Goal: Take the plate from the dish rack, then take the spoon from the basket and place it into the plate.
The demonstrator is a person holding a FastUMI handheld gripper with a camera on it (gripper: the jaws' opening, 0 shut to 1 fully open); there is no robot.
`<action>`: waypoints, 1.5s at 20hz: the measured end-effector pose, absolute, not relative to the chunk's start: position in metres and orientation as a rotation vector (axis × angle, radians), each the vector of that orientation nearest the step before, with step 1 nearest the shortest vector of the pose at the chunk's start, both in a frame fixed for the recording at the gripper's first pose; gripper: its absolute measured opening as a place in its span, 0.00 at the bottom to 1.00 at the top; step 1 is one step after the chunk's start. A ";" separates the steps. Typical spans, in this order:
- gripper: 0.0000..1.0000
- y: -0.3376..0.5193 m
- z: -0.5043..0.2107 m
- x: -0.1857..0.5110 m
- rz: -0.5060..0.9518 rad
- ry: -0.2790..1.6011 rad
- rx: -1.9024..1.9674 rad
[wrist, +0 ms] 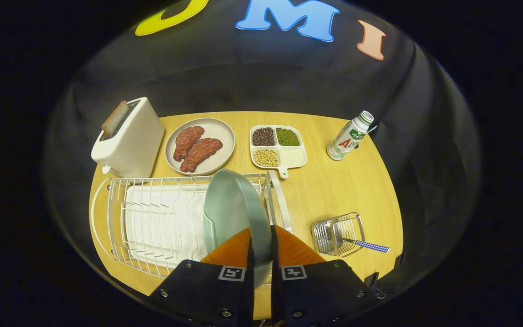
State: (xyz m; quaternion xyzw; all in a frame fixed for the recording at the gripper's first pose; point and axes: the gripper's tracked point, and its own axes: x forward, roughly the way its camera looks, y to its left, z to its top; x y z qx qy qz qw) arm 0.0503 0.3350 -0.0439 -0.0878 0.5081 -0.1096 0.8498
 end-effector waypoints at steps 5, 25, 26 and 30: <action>0.08 0.343 -0.030 0.050 -0.298 1.062 -0.303; 0.08 0.364 0.017 0.083 -0.411 0.842 -0.620; 0.08 0.368 0.012 0.079 -0.403 0.858 -0.594; 0.08 0.359 0.008 0.071 -0.383 0.898 -0.526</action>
